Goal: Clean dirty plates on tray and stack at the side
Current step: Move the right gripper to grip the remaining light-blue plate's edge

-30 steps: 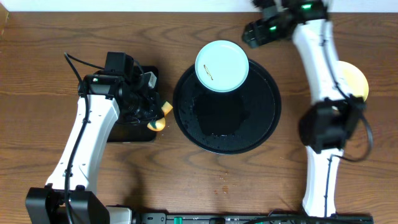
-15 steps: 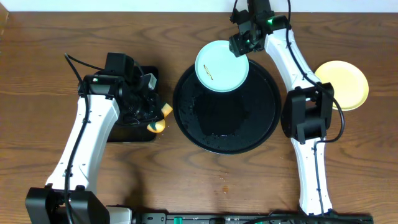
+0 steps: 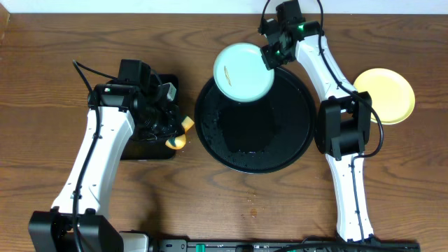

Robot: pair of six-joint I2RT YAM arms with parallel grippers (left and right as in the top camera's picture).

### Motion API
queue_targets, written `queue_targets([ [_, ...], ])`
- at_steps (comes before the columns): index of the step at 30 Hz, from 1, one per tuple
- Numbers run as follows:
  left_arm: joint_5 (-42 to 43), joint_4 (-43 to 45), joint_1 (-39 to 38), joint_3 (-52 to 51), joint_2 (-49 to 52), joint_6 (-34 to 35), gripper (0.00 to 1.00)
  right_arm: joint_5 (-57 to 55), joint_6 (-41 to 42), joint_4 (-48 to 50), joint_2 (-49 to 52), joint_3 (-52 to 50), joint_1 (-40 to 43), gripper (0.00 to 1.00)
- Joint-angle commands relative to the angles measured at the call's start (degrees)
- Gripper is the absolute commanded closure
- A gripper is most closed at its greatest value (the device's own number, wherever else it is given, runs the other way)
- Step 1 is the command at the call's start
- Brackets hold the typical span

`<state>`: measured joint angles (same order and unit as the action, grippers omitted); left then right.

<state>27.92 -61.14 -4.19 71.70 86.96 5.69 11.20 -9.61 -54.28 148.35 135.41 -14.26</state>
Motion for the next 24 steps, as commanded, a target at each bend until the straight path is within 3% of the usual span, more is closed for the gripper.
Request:
queue_targets([
  [1, -1.2, -0.2, 0.3, 0.1, -0.1, -1.0, 0.92, -1.1, 2.5, -2.6, -3.6, 0.7, 0.7, 0.99],
  [7, -1.8, -0.2, 0.3, 0.1, -0.1, -1.0, 0.92, -1.1, 16.4, -17.0, -10.8, 0.7, 2.0, 0.99],
  [13, -1.8, -0.2, 0.3, 0.1, -0.1, -1.0, 0.92, -1.4, 20.8, -31.1, -11.4, -0.1, 1.9, 0.99],
  [24, -1.8, 0.6, 0.3, 0.1, -0.1, -1.0, 0.92, -2.0, 21.6, -26.2, -11.4, -15.7, 1.8, 0.99],
])
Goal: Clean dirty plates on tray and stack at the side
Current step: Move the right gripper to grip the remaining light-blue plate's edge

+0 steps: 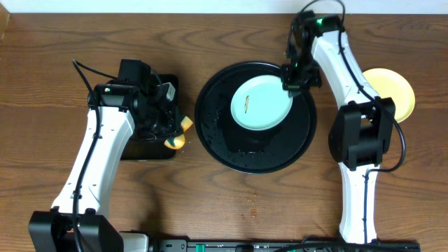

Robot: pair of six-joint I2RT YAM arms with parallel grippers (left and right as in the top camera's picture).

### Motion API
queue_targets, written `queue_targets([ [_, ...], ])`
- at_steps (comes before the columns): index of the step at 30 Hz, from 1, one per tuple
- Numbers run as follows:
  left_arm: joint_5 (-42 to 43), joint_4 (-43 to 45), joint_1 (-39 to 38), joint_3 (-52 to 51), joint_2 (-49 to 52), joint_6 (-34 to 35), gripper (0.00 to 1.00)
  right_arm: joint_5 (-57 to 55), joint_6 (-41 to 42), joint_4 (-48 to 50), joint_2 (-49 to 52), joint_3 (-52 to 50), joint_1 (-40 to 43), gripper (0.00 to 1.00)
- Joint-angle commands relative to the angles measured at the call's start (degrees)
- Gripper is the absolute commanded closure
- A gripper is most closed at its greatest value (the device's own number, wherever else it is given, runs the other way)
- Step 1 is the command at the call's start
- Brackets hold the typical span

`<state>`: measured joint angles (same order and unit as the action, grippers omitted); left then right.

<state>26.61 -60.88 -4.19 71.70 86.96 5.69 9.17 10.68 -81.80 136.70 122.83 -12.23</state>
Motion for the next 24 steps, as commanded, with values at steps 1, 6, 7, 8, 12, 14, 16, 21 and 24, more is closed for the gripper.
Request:
queue_targets([
  [1, -0.5, 0.4, 0.3, 0.1, -0.1, -1.0, 0.92, 0.0, 1.3, 2.4, 0.2, -4.4, -0.2, 0.99],
  [6, -0.5, 1.2, 0.3, 0.1, -0.1, -1.0, 0.92, -0.2, 0.8, 7.8, 0.2, -9.6, -0.5, 0.89],
  [7, -0.5, 1.4, 0.3, 0.1, -0.1, -1.0, 0.92, -0.2, 0.8, 8.6, 0.2, -10.3, -0.6, 0.87],
  [8, -0.5, 1.5, 0.3, 0.1, -0.1, -1.0, 0.92, -0.2, 0.8, 9.3, 0.2, -11.1, -0.6, 0.85],
  [12, -0.5, 2.0, 0.3, 0.1, -0.1, -0.9, 0.92, -1.5, -0.1, 12.7, 0.2, -14.3, -0.7, 0.80],
  [14, -0.4, 2.6, 0.2, 0.1, -0.1, -0.9, 0.92, -1.6, -0.3, 14.2, 0.2, -15.7, -0.7, 0.80],
  [16, -0.4, 3.4, 0.1, 0.1, -0.1, -0.9, 0.92, -1.4, -0.2, 15.5, 0.2, -16.7, -0.8, 0.94],
  [21, -0.5, 8.6, -2.8, 0.1, -0.1, 1.3, 0.92, -1.6, -0.5, 14.4, 0.1, -16.9, -0.7, 0.99],
  [24, -0.5, 13.6, -6.2, 0.2, 0.0, 4.7, 0.93, -1.6, -0.5, 12.7, 0.1, -16.9, -0.7, 0.99],
])
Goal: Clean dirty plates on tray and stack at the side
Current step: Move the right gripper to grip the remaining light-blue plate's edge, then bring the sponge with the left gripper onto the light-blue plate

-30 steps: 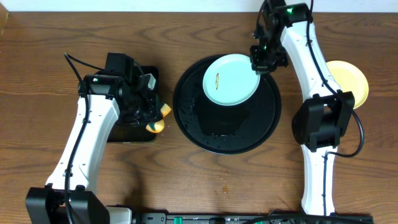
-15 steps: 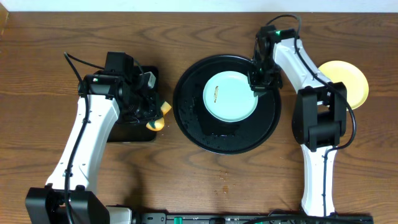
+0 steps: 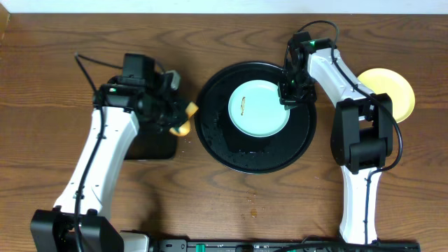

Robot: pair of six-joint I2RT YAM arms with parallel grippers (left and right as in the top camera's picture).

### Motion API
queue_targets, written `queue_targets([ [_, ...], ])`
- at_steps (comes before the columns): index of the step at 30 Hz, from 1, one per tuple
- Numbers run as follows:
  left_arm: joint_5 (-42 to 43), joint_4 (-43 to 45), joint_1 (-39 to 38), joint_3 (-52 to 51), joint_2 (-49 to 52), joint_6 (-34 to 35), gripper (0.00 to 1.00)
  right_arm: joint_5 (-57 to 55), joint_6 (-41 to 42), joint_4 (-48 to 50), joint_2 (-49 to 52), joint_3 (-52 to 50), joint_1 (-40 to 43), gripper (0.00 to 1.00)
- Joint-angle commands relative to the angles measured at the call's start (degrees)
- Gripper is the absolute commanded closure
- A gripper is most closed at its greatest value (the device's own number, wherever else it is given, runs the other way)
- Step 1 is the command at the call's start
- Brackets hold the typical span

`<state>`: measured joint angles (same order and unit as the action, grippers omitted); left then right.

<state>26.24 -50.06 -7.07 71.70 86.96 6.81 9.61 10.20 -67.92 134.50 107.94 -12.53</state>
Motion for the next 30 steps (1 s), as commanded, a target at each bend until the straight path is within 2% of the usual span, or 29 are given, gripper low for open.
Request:
queue_targets([
  [1, -0.2, 4.0, -4.5, 0.3, 0.0, 4.5, 0.92, -2.1, 0.0, -1.5, 2.3, -2.0, -0.4, 0.99],
  [6, -4.3, 2.8, -11.2, 6.8, 4.3, 8.0, 0.93, -2.1, 0.0, -0.7, 2.3, -2.0, -0.9, 0.99],
  [12, -8.0, -15.5, -16.9, 30.8, 20.7, 8.3, 0.93, -2.1, 0.0, -0.2, 2.3, -2.0, -1.1, 0.99],
  [14, -7.8, -18.4, -17.6, 37.5, 26.5, 8.3, 0.93, -2.1, -0.5, -0.1, 2.3, -2.0, -1.1, 0.99],
  [19, -7.7, -13.7, -18.8, 41.1, 35.1, 8.3, 0.93, -2.1, -0.6, 0.5, 2.3, -2.0, -1.0, 0.99],
  [26, -7.9, -4.9, -19.0, 41.0, 41.9, 8.3, 0.93, -2.1, -0.6, 0.9, 2.3, -2.0, -1.0, 0.99],
  [30, -7.9, -2.9, -19.0, 41.0, 44.5, 8.3, 0.92, -2.1, -0.6, 0.9, 2.3, -2.0, -1.0, 0.99],
])
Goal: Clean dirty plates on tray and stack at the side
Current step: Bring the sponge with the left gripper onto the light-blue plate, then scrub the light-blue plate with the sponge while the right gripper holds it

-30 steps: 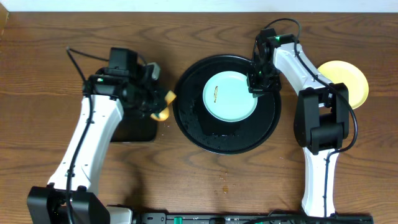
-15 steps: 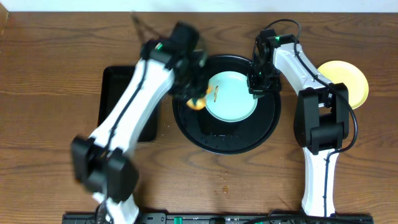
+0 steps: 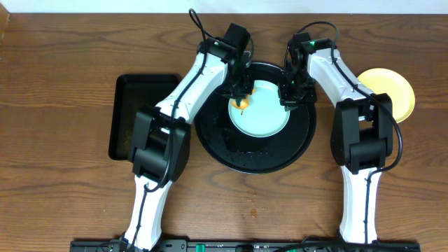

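A pale green plate lies on the round black tray in the overhead view. My right gripper is shut on the plate's right rim. My left gripper hangs over the plate's left part, shut on a yellow-orange sponge that touches the plate. A clean yellow plate rests on the table at the far right.
A black rectangular tray lies at the left of the wooden table, with some crumbs in it. Both arms reach over the round tray from either side.
My left gripper has moved with the sponge from beside the round tray's left edge to over the green plate. The right gripper and the plate stay where they were.
My right gripper held the green plate tilted over the round tray's back edge while the left held the sponge at the rectangular tray. The plate then lay flat on the round tray. The left gripper came to the round tray's edge, and now presses the sponge on the plate.
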Robot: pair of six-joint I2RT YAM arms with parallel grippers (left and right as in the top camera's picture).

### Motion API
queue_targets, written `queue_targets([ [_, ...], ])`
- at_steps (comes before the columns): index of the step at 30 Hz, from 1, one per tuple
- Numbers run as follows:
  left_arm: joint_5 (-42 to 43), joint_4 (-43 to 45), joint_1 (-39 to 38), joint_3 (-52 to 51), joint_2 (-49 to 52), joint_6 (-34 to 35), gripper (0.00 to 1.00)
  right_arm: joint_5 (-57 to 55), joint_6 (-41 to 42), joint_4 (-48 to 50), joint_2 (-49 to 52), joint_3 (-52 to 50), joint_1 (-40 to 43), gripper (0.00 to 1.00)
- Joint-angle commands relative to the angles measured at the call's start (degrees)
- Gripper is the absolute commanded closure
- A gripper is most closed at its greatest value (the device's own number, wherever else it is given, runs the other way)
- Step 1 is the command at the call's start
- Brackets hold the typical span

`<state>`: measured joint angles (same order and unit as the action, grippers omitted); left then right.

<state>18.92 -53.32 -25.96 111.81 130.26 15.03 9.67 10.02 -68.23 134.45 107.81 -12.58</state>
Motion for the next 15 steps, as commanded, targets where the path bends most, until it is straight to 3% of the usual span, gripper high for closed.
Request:
queue_targets([
  [1, -0.6, 0.7, -0.1, 0.9, 1.8, 0.0, 0.93, -2.1, -0.4, 1.2, 2.3, -1.9, -1.0, 0.99],
  [8, -6.3, 4.0, -0.2, -0.1, 4.4, -0.3, 0.92, -2.1, -0.5, 1.2, 2.3, -1.9, -1.0, 0.99],
  [15, -6.5, 5.8, -0.3, -4.5, 4.6, -0.3, 0.93, -2.1, -0.5, 1.2, 2.3, -1.9, -1.3, 0.99],
])
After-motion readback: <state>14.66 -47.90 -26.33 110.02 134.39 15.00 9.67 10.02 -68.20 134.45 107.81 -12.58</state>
